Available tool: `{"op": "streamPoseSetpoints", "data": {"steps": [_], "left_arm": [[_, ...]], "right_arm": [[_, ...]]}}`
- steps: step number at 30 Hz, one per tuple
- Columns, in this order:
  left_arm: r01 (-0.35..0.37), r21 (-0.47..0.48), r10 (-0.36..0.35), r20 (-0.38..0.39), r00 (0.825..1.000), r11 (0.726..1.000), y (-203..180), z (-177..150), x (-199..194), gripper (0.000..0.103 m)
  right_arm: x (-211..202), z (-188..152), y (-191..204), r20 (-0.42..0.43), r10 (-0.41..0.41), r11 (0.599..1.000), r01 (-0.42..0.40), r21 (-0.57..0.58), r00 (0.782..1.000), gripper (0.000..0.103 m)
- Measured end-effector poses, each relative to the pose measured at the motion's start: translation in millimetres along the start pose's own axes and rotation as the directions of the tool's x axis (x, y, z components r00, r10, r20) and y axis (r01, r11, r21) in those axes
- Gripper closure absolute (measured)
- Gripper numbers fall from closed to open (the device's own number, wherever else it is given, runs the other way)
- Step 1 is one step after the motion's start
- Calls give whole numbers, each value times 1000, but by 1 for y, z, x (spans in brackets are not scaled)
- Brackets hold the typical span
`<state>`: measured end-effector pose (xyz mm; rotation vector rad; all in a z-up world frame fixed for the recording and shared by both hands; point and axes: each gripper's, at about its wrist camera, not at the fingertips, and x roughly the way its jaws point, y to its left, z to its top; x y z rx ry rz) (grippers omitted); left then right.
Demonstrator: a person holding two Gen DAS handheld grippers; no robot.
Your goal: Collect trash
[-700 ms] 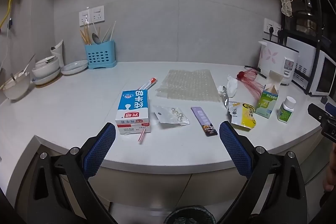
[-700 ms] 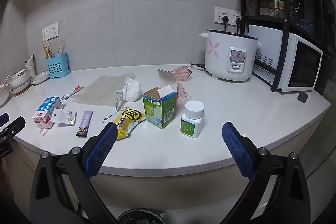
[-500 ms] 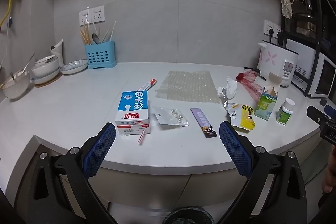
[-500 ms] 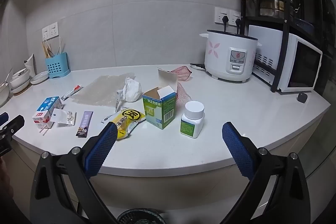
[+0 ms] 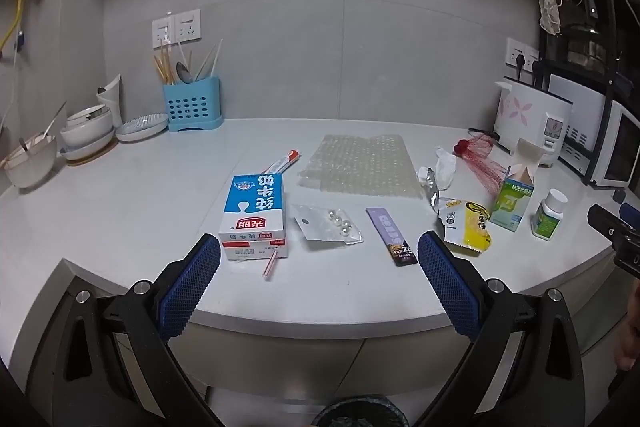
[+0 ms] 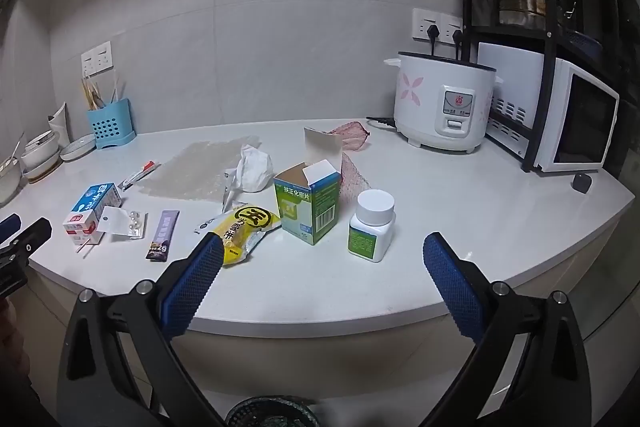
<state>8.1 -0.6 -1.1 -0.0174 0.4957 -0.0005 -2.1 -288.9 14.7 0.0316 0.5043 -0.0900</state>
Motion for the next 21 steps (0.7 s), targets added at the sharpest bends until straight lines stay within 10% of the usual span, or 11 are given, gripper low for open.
{"op": "streamPoseSetpoints", "data": {"steps": [21], "left_arm": [[13,-18,-13,-18,1000,1000,-1,0,3,6]], "right_arm": [[-5,0,1,2,4,1000,-4,-9,1000,7]]}}
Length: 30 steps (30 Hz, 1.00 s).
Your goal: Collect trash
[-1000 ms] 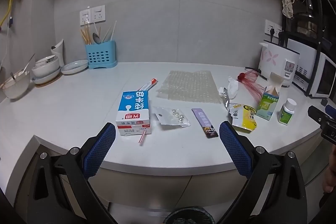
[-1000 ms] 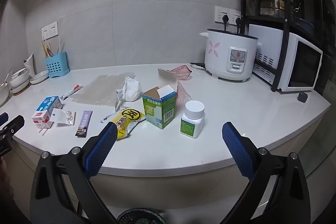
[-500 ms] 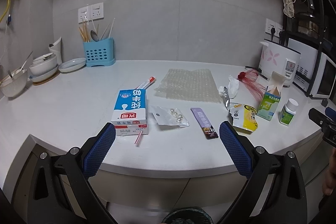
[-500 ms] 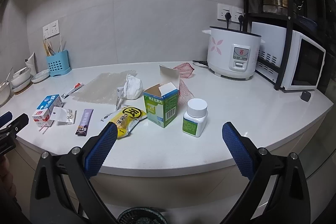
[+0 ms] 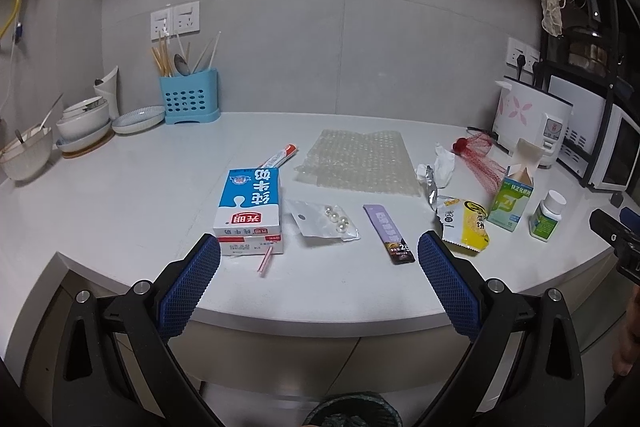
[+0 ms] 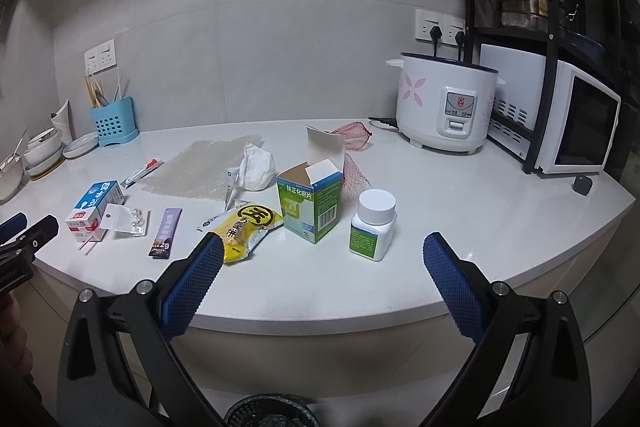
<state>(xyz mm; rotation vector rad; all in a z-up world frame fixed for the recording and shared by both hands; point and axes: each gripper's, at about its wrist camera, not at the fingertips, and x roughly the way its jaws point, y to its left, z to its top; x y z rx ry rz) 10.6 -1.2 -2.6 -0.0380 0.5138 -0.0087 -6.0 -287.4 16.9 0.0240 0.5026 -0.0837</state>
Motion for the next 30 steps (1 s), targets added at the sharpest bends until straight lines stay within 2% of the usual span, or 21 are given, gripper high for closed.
{"op": "streamPoseSetpoints", "data": {"steps": [18,30], "left_arm": [[8,2,-8,-8,1000,1000,-2,-2,-1,6],[18,-1,-18,-14,1000,1000,-1,-2,-5,6]], "right_arm": [[-1,-2,-4,2,2,1000,-2,14,1000,7],[-15,1,-5,33,9,1000,-9,18,999,7]]}}
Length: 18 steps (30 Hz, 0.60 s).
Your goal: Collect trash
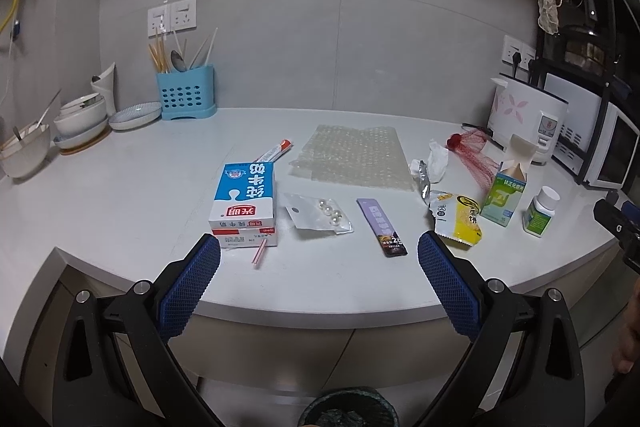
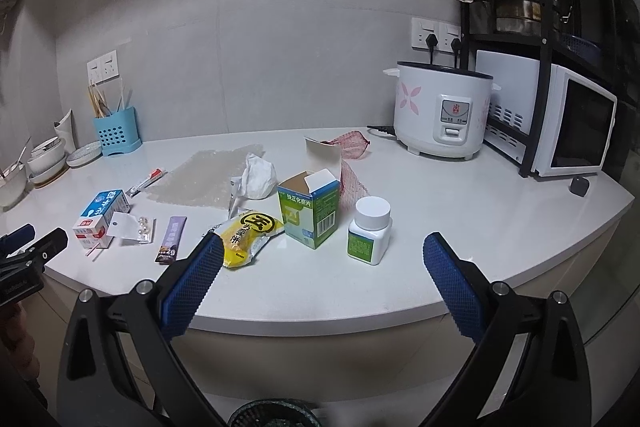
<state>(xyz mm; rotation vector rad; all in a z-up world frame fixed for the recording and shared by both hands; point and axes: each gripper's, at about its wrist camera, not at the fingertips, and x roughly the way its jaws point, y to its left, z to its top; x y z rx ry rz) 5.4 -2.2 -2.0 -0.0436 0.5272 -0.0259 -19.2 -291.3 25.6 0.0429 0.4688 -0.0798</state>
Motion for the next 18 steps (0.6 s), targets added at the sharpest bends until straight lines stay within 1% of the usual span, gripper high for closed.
{"op": "streamPoseSetpoints", "data": {"steps": [10,18], "left_arm": [[20,-28,-20,4,1000,999,2,1,-3,6],[12,-19,-12,5,1000,1000,1,0,-6,6]], "right_arm": [[-1,1,-1,1,-1,1000,1,7,1000,7],[-2,-1,-1,-5,0,1000,0,9,1000,7]]}}
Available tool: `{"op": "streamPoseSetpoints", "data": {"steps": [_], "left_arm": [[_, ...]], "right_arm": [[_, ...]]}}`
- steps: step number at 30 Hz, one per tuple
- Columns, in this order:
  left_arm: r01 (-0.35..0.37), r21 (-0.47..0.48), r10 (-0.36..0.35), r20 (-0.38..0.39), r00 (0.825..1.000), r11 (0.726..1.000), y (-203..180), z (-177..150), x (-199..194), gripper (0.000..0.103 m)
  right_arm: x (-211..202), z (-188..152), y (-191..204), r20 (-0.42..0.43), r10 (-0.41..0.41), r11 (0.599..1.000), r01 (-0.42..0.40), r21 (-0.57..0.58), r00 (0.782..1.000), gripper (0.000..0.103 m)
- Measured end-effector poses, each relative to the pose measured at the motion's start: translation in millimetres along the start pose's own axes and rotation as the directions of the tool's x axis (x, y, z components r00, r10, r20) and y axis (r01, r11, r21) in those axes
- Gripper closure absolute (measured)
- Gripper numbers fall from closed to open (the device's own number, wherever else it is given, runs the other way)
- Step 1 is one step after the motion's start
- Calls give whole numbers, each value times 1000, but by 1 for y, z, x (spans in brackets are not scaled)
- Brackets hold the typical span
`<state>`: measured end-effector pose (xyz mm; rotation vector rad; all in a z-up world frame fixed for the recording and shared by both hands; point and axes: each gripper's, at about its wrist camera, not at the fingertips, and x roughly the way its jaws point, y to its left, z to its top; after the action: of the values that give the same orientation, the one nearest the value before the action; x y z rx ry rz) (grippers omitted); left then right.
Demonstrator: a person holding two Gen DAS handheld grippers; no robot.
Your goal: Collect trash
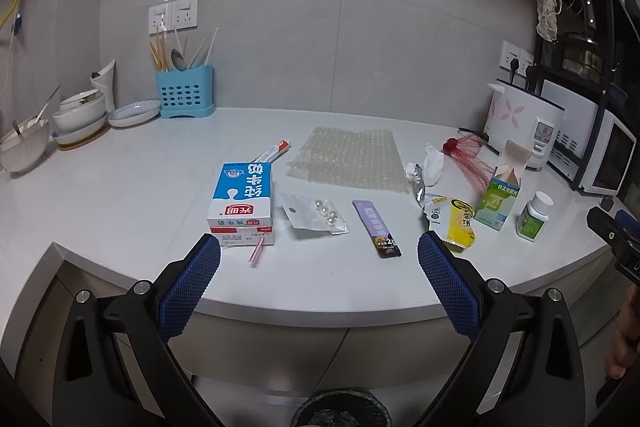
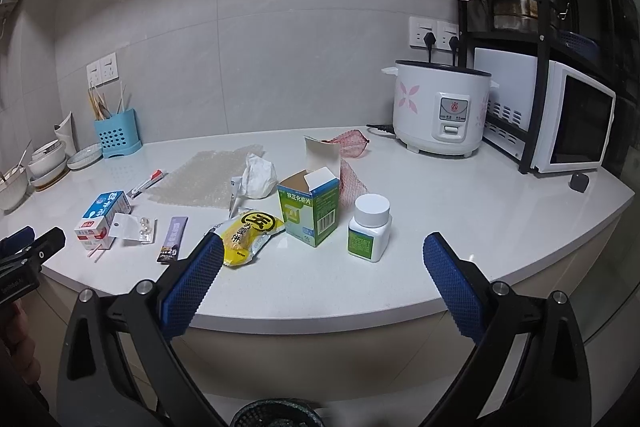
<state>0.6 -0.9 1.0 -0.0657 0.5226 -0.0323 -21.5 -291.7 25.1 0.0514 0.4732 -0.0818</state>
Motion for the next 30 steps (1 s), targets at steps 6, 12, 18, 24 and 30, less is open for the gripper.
{"op": "streamPoseSetpoints", "data": {"steps": [6,12,18,24,30], "left_arm": [[1,4,-1,2,1000,1000,1,1,-2,6],[-2,5,2,4,1000,1000,2,2,-4,6],[-6,12,6,-2,1000,1000,3,3,-2,6],[-43,10,43,-31,999,999,10,15,20,6],[-62,-14,61,-99,993,998,20,31,63,6]], "right_arm": [[-1,1,2,0,3,1000,-3,-1,1000,7],[-3,3,5,6,0,1000,0,-9,1000,7],[-1,5,6,3,-2,1000,2,-11,1000,7],[20,9,-1,-39,-16,1000,15,-12,999,7],[63,15,-17,-112,-26,999,28,15,993,7]]}}
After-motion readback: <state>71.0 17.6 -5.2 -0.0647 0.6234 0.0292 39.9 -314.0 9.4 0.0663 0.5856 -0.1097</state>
